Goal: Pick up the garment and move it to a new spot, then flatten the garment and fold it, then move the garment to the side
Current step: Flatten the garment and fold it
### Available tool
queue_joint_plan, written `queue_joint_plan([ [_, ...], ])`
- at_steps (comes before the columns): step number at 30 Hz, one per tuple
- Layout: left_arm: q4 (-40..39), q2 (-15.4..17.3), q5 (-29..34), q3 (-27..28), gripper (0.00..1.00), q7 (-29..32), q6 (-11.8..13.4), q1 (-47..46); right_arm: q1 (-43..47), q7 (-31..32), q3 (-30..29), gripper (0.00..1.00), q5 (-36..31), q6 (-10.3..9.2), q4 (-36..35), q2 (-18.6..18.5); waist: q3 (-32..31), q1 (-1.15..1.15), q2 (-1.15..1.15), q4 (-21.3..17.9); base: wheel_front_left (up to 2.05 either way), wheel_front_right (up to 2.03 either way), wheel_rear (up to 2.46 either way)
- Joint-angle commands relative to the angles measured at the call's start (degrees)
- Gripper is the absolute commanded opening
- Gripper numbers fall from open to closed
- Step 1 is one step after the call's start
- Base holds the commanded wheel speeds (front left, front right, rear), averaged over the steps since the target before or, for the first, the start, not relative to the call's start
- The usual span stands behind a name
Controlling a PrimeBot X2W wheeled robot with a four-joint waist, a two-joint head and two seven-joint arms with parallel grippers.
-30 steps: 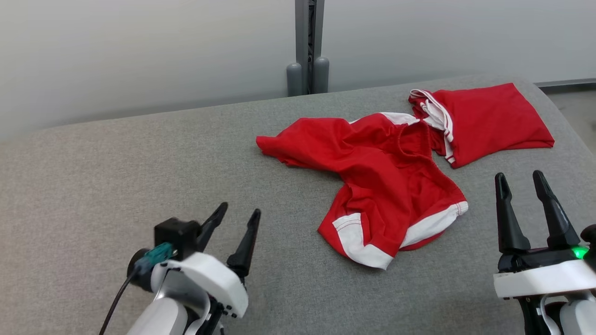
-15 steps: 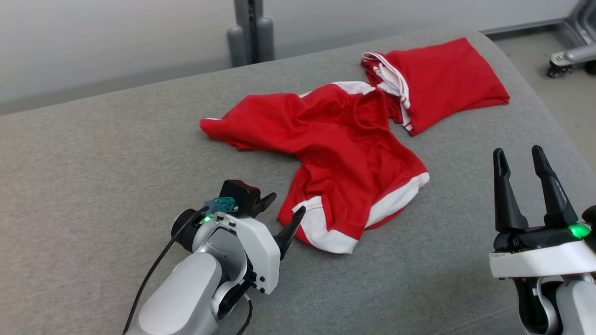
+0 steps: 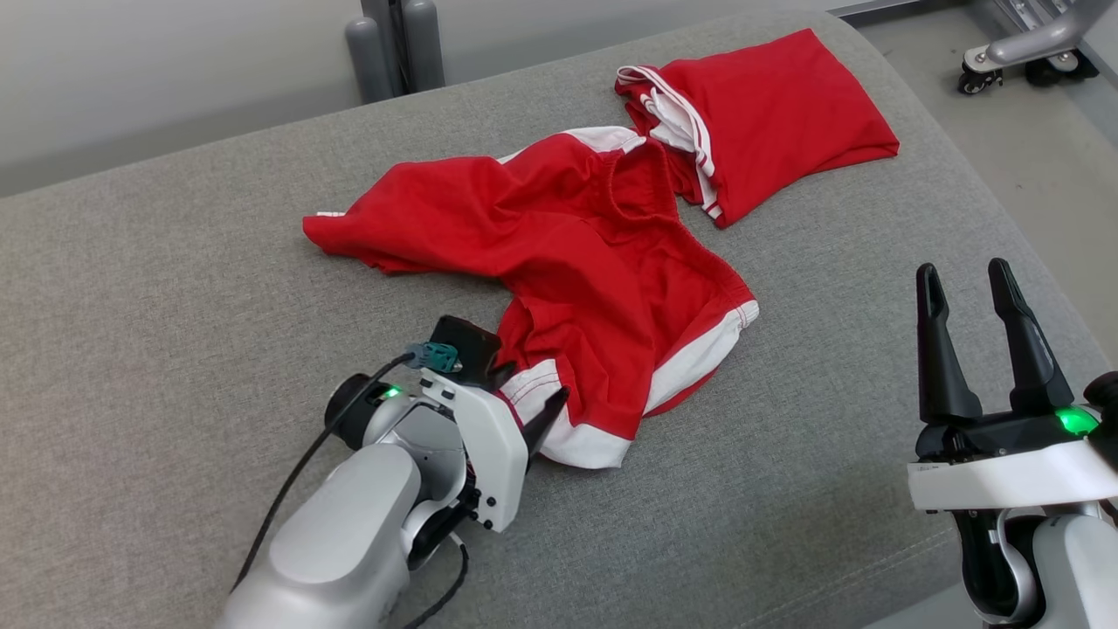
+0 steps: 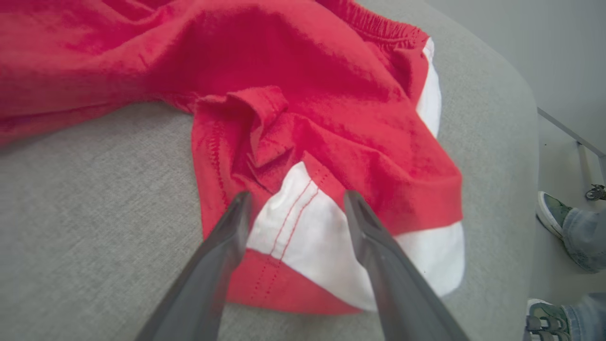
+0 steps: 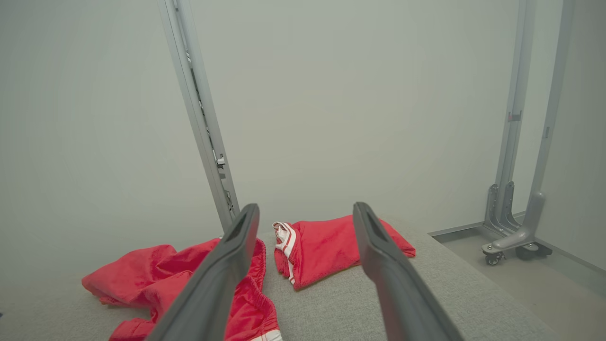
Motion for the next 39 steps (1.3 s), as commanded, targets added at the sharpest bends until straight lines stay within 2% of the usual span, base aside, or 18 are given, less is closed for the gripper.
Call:
queue_joint_plan([
  [1, 0.8, 0.8, -0.4, -0.2, 1.00, -0.6, -0.2, -1.3, -0.1, -0.3, -0.2, 1.00, 0.0, 0.02, 0.3, -0.1, 0.1, 0.00, 0.00, 0.0, 0.00, 0.00, 0.00],
  [5, 2.7, 0.7, -0.7, -1.4, 1.00, -0.9, -0.2, -2.1, 0.0, -0.3, 0.0, 1.00, -0.3, 0.02, 0.6, 0.1, -0.1, 0.00, 0.00, 0.2, 0.00, 0.00, 0.00],
  [6, 2.8, 0.5, -1.2, -1.9, 0.94, -0.9, -0.2, -2.1, 0.0, -0.3, 0.1, 1.00, -0.3, 0.02, 0.7, 0.1, -0.1, 0.00, 0.00, 0.2, 0.00, 0.00, 0.00],
  [9, 2.3, 0.6, -2.3, -3.7, 0.64, -0.7, -0.2, -1.9, 0.0, -0.3, 0.3, 1.00, -0.3, 0.02, 0.8, 0.0, -0.3, 0.00, 0.00, 0.6, 0.00, 0.00, 0.00],
  [10, 2.1, 0.7, -2.8, -4.2, 0.46, -0.9, -0.2, -2.0, 0.0, -0.3, 0.3, 1.00, -0.3, 0.02, 0.8, 0.0, -0.4, 0.00, 0.00, 0.7, 0.00, 0.00, 0.00],
  [11, 1.8, 0.8, -3.2, -4.6, 0.40, -1.1, -0.2, -2.0, 0.0, -0.3, 0.3, 1.00, -0.4, 0.02, 0.8, 0.0, -0.5, 0.00, 0.00, 0.9, 0.00, 0.00, 0.00],
  [13, 1.3, 0.9, -4.0, -5.3, 0.00, -1.5, -0.2, -2.1, 0.1, -0.3, 0.4, 1.00, -0.3, 0.02, 0.8, -0.1, -0.6, 0.00, 0.00, 1.2, 0.00, 0.00, 0.00],
  [21, 0.4, 1.5, -5.3, -5.9, 0.00, -4.3, -0.2, -2.7, 0.6, -0.3, 0.2, 1.00, -0.4, 0.02, 0.8, -0.5, -1.3, 0.00, 0.00, 3.0, 0.00, 0.00, 0.00],
  [24, -0.3, 1.7, -5.6, -5.1, 0.00, -6.2, 0.7, -1.8, 1.0, -0.3, -0.3, 1.00, -0.5, 0.02, 0.9, -0.9, -1.9, 0.00, 0.00, 4.5, 0.00, 0.00, 0.00],
  [32, -5.0, 5.0, -7.2, -1.7, 0.00, -10.8, 4.8, 4.0, 2.1, -0.3, -0.1, 1.00, -0.4, 0.02, 1.8, -1.4, -4.6, 0.00, 0.00, 9.8, 0.00, 0.00, 0.00],
  [39, -12.4, 9.1, -9.1, 1.8, 0.00, -13.1, 9.7, 11.2, 3.2, -0.3, 0.3, 1.00, -0.3, 0.02, 3.1, -2.0, -6.3, 0.00, 0.00, 13.2, 0.00, 0.00, 0.00],
])
